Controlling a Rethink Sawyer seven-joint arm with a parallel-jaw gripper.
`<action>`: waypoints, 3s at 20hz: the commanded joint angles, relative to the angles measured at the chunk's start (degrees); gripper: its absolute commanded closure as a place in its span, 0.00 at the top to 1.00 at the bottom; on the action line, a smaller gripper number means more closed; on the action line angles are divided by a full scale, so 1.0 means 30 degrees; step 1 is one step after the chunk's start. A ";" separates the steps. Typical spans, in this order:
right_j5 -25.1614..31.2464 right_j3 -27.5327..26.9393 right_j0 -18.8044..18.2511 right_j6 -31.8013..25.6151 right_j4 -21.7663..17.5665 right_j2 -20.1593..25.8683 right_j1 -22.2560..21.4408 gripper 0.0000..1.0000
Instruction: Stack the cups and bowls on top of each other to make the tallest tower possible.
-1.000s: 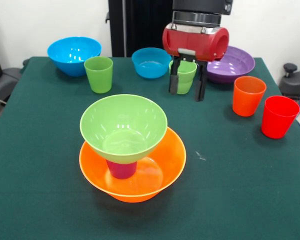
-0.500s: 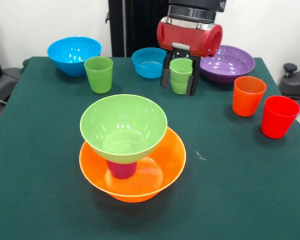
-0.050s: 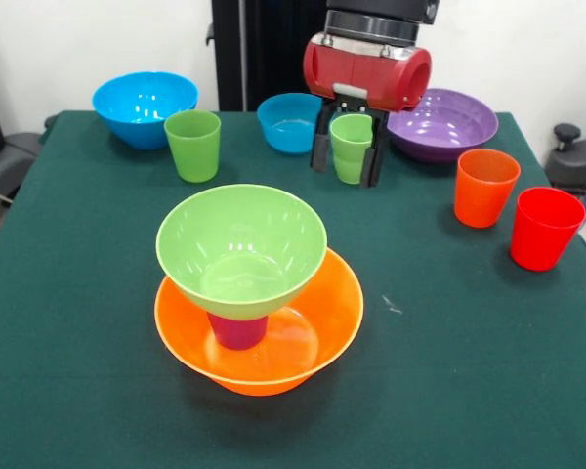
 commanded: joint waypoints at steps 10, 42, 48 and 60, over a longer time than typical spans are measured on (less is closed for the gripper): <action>0.5119 0.2188 -0.1873 -0.1180 -0.0271 0.4167 -0.1899 1.00; 0.4731 0.1612 -0.5336 -0.6804 -0.9253 0.9082 -0.3149 1.00; 0.5165 0.2141 -0.5812 -0.5214 -0.9360 0.9727 -0.3221 1.00; 0.3259 0.2871 -0.3388 0.0775 -0.9402 0.6263 -0.1986 1.00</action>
